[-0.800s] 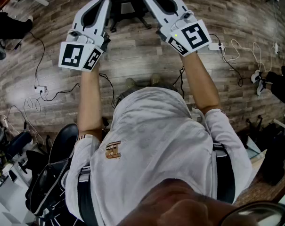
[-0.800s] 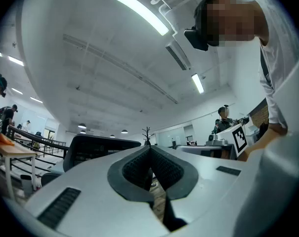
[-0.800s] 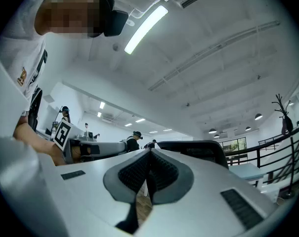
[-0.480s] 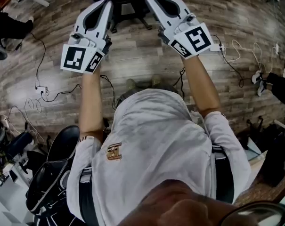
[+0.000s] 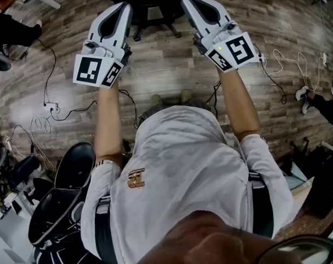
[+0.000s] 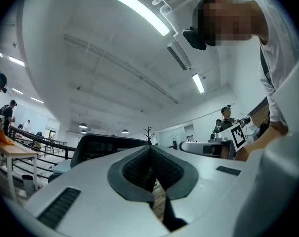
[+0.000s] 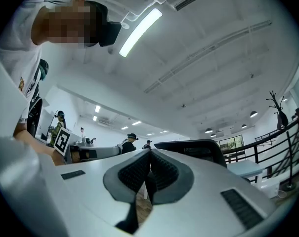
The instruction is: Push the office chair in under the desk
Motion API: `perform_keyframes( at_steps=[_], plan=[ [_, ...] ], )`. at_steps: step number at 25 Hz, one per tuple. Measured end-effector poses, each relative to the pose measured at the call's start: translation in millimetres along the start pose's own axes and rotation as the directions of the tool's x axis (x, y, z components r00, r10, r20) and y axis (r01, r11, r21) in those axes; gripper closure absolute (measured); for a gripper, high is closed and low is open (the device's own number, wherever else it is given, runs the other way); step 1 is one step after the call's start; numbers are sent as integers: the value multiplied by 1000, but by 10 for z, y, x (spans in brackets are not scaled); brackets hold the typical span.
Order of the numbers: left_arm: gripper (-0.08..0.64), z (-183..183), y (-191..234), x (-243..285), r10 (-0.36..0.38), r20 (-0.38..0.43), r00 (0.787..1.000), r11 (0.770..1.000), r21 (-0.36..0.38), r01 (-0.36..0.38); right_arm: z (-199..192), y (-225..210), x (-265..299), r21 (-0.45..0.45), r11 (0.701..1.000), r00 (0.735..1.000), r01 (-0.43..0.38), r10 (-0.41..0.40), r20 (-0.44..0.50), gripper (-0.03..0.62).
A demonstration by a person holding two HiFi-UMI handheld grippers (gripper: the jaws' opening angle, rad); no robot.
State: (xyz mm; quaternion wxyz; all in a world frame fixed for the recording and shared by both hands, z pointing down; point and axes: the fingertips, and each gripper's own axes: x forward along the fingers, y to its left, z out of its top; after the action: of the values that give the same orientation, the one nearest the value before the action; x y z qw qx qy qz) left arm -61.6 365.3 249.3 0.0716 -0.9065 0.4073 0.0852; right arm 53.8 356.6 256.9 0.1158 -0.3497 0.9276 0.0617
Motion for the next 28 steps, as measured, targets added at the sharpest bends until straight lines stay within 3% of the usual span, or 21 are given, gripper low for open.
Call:
perform_keyframes(
  at_steps=[13,18,25,26,28],
  plan=[
    [543,-35,871,-431,-15,-25,1000,999,48,16,-184,117,445,-92,993,995,70,-76,-63,557],
    [541,-119,1068,-404,-22,-86,996,990,139,34,-188,-10,528,-166,983,988,79,-99,-115,555],
    [540,-324,1296,-235,-20,-215,976,951,296,85,-341,-310,594,-248,968,969,44,-102,-226,554],
    [540,-355,1348,-211,-15,-229,973,945,315,88,-382,-371,586,-254,966,964,36,-100,-246,545],
    [494,-422,1452,-158,-1,-262,965,935,343,94,-465,-493,571,-253,967,954,19,-93,-286,435]
  ],
)
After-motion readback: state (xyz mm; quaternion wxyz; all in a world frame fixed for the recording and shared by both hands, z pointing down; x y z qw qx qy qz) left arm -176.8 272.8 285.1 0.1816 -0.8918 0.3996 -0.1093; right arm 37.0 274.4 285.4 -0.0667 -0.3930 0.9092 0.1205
